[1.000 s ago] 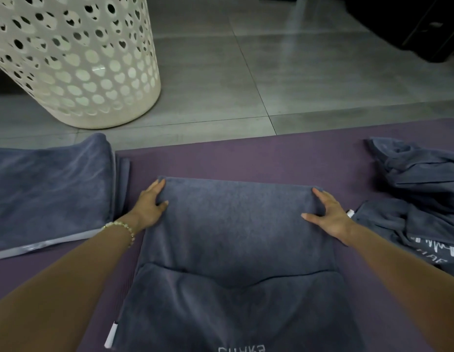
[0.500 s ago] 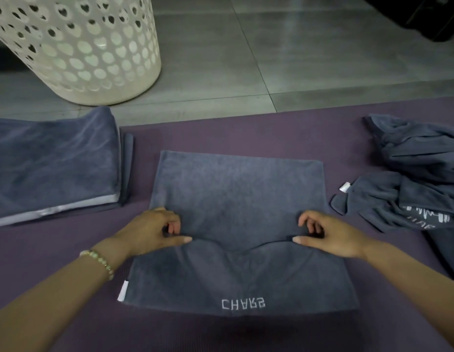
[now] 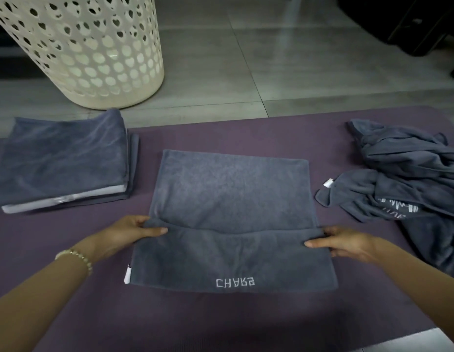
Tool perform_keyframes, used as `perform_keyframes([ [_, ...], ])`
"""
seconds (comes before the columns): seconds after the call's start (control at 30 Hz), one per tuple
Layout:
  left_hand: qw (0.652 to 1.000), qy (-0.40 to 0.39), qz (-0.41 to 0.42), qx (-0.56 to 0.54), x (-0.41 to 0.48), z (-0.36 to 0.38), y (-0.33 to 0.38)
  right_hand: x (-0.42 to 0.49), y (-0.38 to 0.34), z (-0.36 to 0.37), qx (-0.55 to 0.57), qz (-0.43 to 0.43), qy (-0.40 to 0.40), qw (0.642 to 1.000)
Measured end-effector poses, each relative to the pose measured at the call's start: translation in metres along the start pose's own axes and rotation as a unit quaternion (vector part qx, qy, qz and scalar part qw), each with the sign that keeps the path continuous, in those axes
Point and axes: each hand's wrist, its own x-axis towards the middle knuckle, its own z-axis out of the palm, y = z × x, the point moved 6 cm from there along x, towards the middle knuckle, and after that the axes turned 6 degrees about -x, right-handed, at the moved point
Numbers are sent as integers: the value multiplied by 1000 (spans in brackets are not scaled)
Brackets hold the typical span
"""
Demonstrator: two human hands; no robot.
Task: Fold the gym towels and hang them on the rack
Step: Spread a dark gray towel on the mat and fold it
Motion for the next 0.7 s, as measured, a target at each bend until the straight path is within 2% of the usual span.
perform_keyframes([
  [0.07,998,24,-14,-57,-5,5,-9,-3,2,7,73,-13,22,997],
  [0.23,980,94,91,-147,-16,7,17,-14,-26,2,182,-139,71,971],
  [0.33,965,142,140,-169,-13,-7,52,-16,-54,-20,235,-196,110,946],
  [0.43,948,196,191,-160,6,-24,98,-4,-85,-50,262,-218,193,920],
  [0.5,945,222,186,-150,31,-33,110,10,-95,-68,289,-185,274,898],
  [0.57,957,235,132,-104,58,-40,92,32,-90,-75,298,-144,300,895],
  [0.67,969,240,48,30,77,-34,41,60,-62,-53,192,-30,226,955],
  [0.7,964,261,46,39,76,-33,31,62,-55,-48,162,-12,233,959],
])
